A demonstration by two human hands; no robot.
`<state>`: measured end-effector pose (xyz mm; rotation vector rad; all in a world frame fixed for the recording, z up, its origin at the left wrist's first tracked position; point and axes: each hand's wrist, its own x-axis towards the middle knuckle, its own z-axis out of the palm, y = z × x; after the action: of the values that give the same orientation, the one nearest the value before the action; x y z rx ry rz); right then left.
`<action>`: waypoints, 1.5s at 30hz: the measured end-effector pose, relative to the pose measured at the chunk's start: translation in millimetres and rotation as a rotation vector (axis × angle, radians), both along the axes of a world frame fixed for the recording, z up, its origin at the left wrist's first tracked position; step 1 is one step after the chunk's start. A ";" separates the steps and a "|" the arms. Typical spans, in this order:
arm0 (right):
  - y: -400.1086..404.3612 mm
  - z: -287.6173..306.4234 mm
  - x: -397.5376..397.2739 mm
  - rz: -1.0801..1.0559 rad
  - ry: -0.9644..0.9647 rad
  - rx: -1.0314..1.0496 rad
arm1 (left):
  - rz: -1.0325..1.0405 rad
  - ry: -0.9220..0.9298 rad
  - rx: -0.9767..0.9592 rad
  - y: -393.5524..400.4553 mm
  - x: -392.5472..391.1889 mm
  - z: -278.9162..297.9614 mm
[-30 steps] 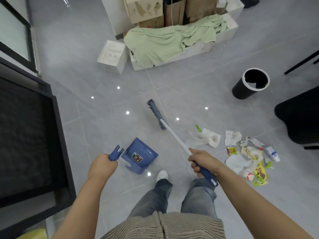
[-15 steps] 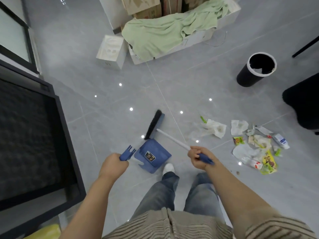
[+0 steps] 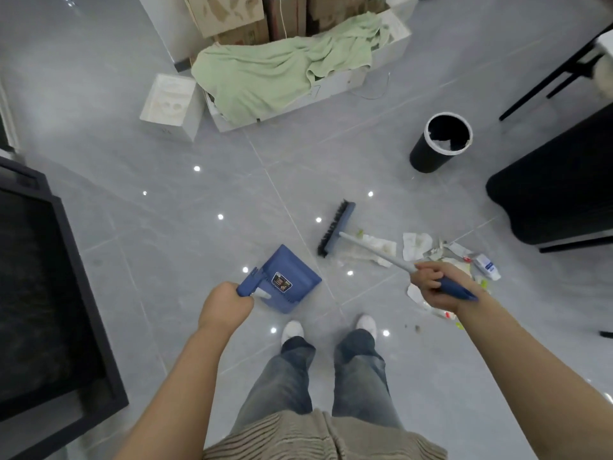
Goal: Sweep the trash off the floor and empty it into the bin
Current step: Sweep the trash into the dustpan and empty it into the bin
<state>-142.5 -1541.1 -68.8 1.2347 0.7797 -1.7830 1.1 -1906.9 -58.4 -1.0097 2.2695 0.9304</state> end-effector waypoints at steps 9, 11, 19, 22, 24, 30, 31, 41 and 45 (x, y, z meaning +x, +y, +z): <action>-12.7 5.2 -129.7 1.043 0.374 0.530 | 0.001 -0.025 0.061 44.3 -36.5 -12.4; -7.9 -13.7 -152.8 1.220 0.459 0.624 | 0.027 -0.044 0.044 57.0 -39.7 -16.9; 43.3 -82.3 -119.4 1.199 0.324 0.637 | 0.087 -0.067 0.031 96.9 -49.7 -32.4; 49.7 -77.3 -62.3 1.108 0.293 0.552 | 0.035 -0.079 0.039 112.3 -49.5 -34.2; 45.9 -68.0 -29.3 1.108 0.254 0.492 | 0.020 -0.073 0.041 121.4 -50.7 -33.9; 27.3 -16.0 30.3 1.066 0.207 0.343 | 0.007 -0.043 0.066 141.3 -49.3 -34.1; 27.8 -7.9 34.4 1.033 0.200 0.336 | 0.012 -0.035 0.070 141.1 -47.8 -34.5; 67.7 34.4 50.8 0.801 0.244 0.510 | -0.120 -0.018 0.073 107.1 -29.6 -22.9; 82.3 18.3 40.4 0.776 0.232 0.607 | -0.167 -0.056 0.062 92.2 -14.2 -22.7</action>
<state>-102.0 -1458.8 -50.4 0.8757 1.7448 -1.0711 -13.2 -1814.7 -81.1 -0.7960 2.2257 0.8853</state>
